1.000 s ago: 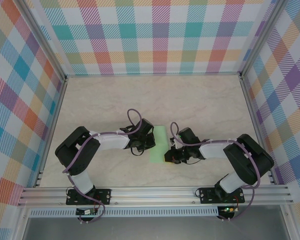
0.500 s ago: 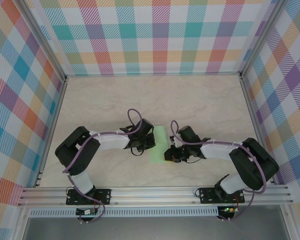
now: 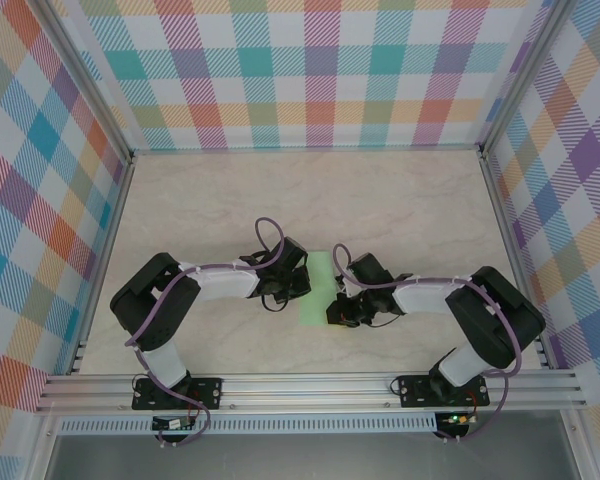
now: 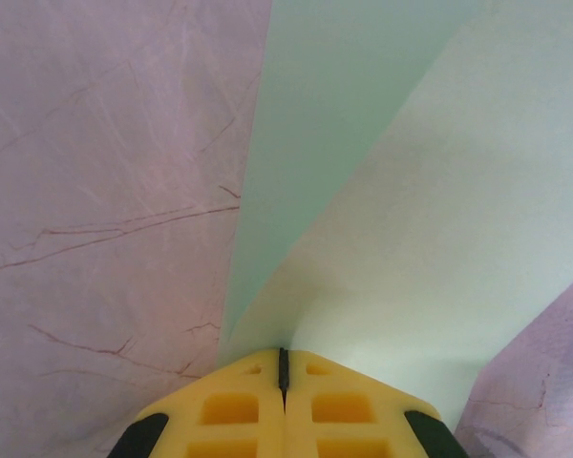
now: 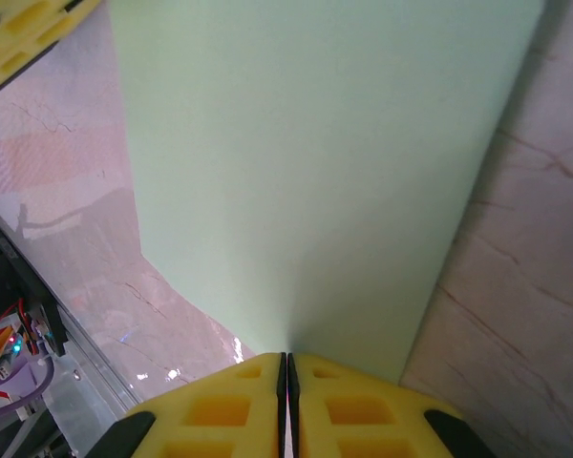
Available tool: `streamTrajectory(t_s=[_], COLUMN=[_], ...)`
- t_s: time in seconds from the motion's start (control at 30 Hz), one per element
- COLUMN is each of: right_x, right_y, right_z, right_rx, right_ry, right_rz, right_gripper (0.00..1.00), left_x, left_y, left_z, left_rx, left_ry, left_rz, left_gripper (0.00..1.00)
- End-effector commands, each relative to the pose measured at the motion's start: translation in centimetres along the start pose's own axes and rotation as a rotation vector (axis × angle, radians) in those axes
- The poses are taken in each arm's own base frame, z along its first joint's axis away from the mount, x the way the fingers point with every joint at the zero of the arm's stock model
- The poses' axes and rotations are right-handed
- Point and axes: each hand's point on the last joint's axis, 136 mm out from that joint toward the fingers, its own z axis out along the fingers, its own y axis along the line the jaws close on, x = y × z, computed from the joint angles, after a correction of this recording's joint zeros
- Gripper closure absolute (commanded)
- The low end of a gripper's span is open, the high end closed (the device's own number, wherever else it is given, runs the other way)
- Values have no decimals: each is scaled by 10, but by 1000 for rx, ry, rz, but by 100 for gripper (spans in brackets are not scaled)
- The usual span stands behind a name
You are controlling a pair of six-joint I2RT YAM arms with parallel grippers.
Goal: Fold a paper plane with a square sheet of paper (pick it up from the middle)
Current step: Fold the square sheet of paper in half at the center of the table.
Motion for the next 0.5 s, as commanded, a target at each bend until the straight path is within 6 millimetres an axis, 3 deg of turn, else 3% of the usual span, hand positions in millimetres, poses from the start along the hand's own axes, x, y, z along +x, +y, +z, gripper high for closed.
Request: streamTrajectory(t_s=[0.0,0.2,0.47], right_x=[-8,-62,-93], right_y=[20,41,36], right_z=[-13,-56,-42], right_rx=[-24,-113,-128], right_ry=[-30,-213,-181], right_rz=[-52,-50,-45], right_gripper=[88,89,90], left_x=[25,26,27], left_y=[41,44,44], left_z=[6,6,7], left_rx=[-146,-155,-153], left_ry=[67,68,71], left_rz=[15,16,13], left_gripper=[100,100,100])
